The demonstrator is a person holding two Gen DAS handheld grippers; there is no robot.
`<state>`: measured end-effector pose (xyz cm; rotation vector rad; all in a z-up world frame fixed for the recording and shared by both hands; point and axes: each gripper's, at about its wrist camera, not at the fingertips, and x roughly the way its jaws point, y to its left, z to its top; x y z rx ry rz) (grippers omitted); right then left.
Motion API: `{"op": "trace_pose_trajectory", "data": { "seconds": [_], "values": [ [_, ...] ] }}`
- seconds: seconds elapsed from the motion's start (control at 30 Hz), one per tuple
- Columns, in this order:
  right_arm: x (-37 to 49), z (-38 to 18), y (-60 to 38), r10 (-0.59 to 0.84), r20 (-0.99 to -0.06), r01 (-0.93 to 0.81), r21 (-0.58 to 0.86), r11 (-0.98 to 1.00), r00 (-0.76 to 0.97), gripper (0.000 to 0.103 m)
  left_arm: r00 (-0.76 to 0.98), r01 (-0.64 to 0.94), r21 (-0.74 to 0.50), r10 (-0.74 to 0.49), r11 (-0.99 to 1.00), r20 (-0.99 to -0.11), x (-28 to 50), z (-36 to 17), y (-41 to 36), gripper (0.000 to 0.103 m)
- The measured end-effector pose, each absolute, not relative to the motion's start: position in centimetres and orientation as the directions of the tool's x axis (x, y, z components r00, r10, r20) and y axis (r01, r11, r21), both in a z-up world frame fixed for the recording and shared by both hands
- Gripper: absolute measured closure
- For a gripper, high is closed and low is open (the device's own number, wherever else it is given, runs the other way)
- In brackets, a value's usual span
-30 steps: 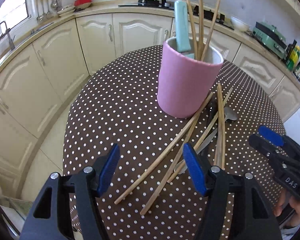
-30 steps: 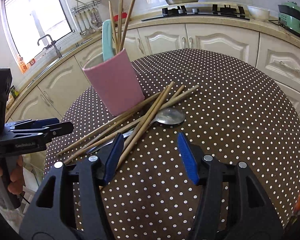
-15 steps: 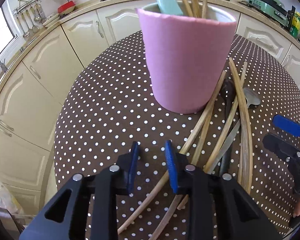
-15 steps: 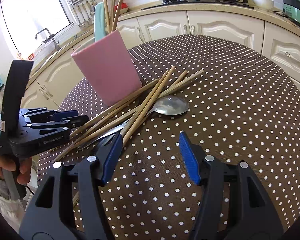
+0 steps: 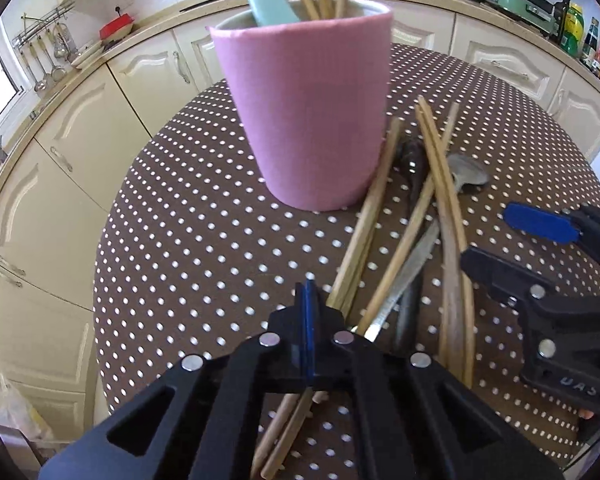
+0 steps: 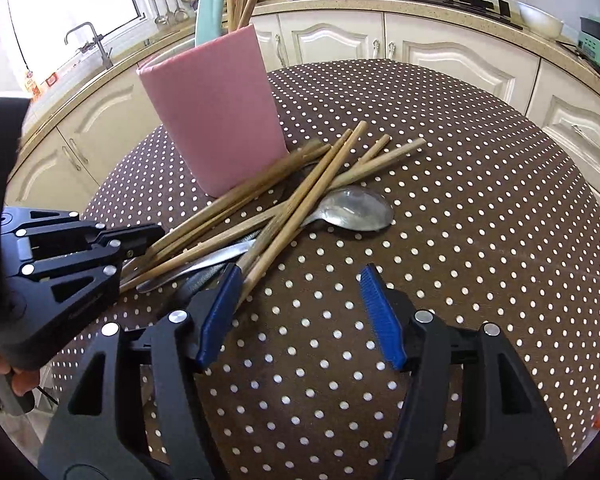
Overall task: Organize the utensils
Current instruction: 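Lower both tools toward the loose chopsticks and spoon beside the cup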
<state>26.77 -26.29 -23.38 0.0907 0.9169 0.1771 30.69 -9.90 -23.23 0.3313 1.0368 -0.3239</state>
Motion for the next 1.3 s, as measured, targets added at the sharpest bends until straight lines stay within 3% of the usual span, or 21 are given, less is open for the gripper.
{"op": "trace_pose_trajectory", "data": {
  "seconds": [0.43, 0.87, 1.03, 1.3],
  "values": [
    [24.9, -22.9, -28.2, 0.182, -0.816, -0.12, 0.139, 0.983, 0.549, 0.042, 0.372, 0.487, -0.041, -0.249, 0.873, -0.894, 26.0, -23.0, -12.3, 0.103],
    [25.3, -23.3, -30.9, 0.152, -0.837, -0.083, 0.128, 0.988, 0.525, 0.042, 0.405, 0.417, 0.011, -0.175, 0.909, -0.898, 28.7, -23.1, -11.9, 0.102],
    [25.6, -23.1, -30.7, 0.108, -0.848, -0.088, 0.073, 0.993, 0.518, 0.069, 0.396, 0.415, 0.014, -0.167, 0.91, -0.903, 31.1, -23.1, -12.8, 0.101],
    [25.2, -22.8, -32.6, 0.182, -0.862, -0.138, 0.132, 0.982, 0.473, 0.077, 0.399, 0.414, 0.024, -0.158, 0.91, -0.903, 33.8, -22.9, -14.6, 0.102]
  ]
}}
